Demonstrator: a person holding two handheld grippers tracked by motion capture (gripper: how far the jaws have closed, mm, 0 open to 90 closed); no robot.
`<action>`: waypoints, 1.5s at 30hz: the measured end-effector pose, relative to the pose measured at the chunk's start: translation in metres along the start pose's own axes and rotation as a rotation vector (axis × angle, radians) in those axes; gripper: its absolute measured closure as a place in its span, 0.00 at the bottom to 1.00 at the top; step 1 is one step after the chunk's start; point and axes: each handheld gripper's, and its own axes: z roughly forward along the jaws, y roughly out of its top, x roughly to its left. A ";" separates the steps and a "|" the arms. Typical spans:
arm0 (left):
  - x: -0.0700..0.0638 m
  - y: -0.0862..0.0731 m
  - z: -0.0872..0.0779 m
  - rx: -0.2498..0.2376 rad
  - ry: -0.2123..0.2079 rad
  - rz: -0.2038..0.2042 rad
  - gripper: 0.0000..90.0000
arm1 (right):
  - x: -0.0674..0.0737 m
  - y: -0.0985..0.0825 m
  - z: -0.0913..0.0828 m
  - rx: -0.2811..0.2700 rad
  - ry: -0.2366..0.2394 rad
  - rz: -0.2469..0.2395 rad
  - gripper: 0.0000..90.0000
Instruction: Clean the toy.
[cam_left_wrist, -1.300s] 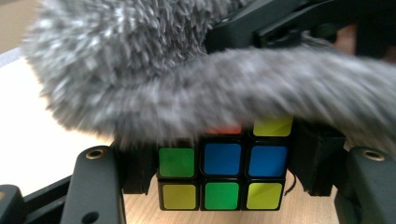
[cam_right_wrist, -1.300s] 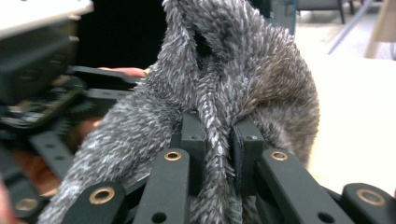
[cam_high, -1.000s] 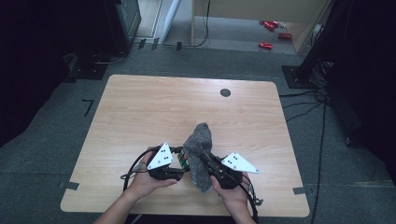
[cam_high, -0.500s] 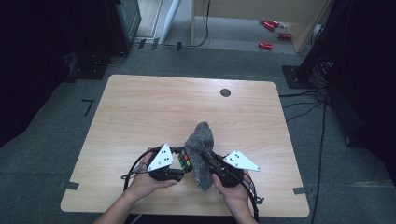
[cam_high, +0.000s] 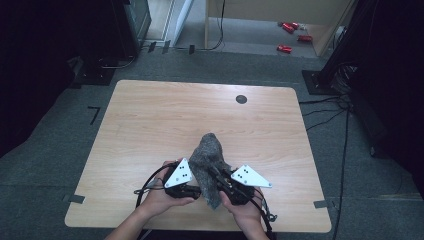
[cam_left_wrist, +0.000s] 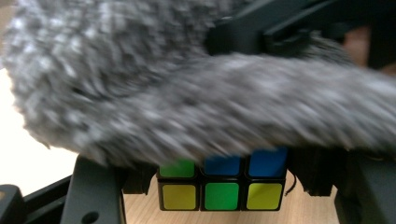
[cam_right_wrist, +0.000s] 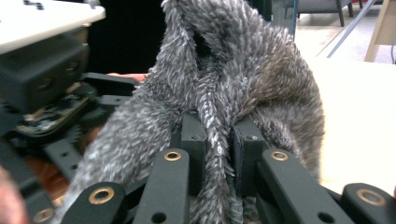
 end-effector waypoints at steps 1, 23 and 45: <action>0.002 0.001 -0.001 -0.005 -0.002 0.001 0.39 | -0.003 0.000 0.000 -0.001 -0.007 0.004 0.88; 0.021 -0.006 -0.013 -0.025 0.048 -0.072 0.39 | -0.006 -0.005 -0.001 0.001 -0.011 0.040 0.88; 0.008 -0.002 -0.006 -0.032 0.001 -0.043 0.39 | -0.001 0.002 -0.001 -0.002 0.015 -0.003 0.88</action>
